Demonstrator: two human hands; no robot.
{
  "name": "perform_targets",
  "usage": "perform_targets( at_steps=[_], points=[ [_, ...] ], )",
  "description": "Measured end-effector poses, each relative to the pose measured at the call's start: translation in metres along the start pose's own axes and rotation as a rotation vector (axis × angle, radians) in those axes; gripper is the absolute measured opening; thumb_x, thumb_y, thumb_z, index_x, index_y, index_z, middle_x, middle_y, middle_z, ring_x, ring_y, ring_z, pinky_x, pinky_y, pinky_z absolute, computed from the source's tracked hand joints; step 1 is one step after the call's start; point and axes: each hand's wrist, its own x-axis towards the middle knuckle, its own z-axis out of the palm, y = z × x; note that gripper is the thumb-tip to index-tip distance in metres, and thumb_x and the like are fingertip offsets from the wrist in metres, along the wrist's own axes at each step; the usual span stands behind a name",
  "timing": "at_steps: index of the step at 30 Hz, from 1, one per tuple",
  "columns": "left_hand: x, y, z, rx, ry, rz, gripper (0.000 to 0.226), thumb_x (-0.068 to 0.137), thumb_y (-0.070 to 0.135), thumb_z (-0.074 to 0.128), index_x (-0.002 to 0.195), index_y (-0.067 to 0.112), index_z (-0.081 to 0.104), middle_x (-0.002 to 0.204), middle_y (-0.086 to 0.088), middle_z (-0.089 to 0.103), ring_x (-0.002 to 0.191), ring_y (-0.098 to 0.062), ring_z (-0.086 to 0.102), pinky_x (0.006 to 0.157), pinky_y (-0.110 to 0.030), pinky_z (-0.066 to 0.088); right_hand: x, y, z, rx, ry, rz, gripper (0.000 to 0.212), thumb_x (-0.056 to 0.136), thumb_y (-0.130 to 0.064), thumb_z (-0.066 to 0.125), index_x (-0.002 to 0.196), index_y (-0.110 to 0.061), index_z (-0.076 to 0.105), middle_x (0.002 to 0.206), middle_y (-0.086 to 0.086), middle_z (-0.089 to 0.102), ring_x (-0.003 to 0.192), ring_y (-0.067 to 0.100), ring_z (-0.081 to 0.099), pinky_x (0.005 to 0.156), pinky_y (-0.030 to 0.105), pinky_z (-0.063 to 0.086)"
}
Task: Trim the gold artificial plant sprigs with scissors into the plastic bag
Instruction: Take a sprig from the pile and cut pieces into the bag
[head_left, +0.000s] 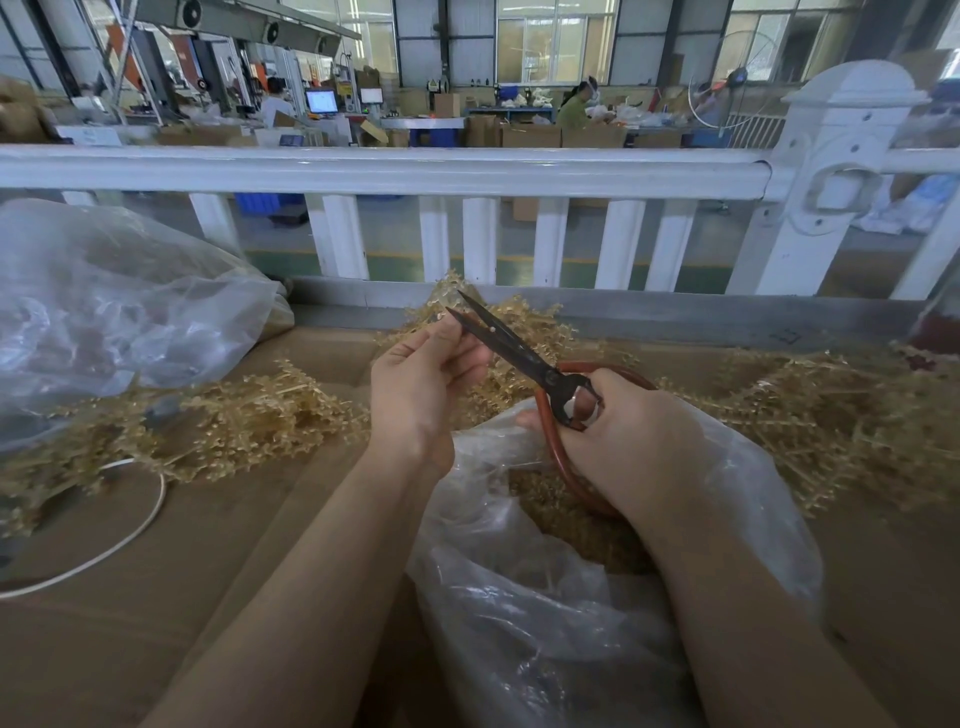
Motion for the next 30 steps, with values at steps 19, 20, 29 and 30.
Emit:
perform_targets(
  at_steps=[19, 20, 29, 30],
  points=[
    [0.0004, -0.0041, -0.0004, 0.029, -0.078, 0.029, 0.028, 0.102, 0.010, 0.049, 0.087, 0.013, 0.073, 0.080, -0.002, 0.074, 0.074, -0.011, 0.067, 0.076, -0.022, 0.057, -0.0020, -0.0024, -0.0044, 0.040, 0.054, -0.027, 0.063, 0.070, -0.090, 0.046, 0.095, -0.033, 0.053, 0.072, -0.026, 0.042, 0.063, -0.006, 0.039, 0.053, 0.015, 0.027],
    [0.0008, -0.0046, -0.0003, 0.026, -0.081, 0.023, 0.030, 0.102, 0.009, 0.048, 0.087, 0.013, 0.073, 0.080, -0.002, 0.074, 0.074, -0.011, 0.067, 0.075, -0.022, 0.057, -0.0018, -0.0019, -0.0043, 0.027, 0.048, -0.026, 0.062, 0.072, -0.089, 0.048, 0.097, -0.032, 0.055, 0.073, -0.025, 0.044, 0.064, -0.003, 0.042, 0.053, 0.016, 0.028],
    [0.0007, -0.0057, -0.0014, 0.006, -0.149, -0.037, 0.038, 0.103, 0.011, 0.046, 0.082, 0.021, 0.076, 0.084, 0.002, 0.075, 0.077, -0.008, 0.070, 0.071, -0.019, 0.056, -0.0002, -0.0015, -0.0044, 0.020, 0.012, -0.010, 0.057, 0.076, -0.084, 0.053, 0.097, -0.031, 0.052, 0.073, -0.024, 0.041, 0.065, 0.000, 0.043, 0.055, 0.020, 0.034],
    [0.0006, -0.0055, -0.0015, -0.004, -0.150, -0.056, 0.037, 0.103, 0.013, 0.047, 0.082, 0.021, 0.076, 0.086, 0.002, 0.075, 0.077, -0.008, 0.071, 0.070, -0.019, 0.056, -0.0002, -0.0015, -0.0043, 0.021, 0.015, -0.012, 0.057, 0.077, -0.084, 0.053, 0.097, -0.031, 0.053, 0.073, -0.024, 0.042, 0.065, -0.001, 0.042, 0.055, 0.019, 0.033]
  ],
)
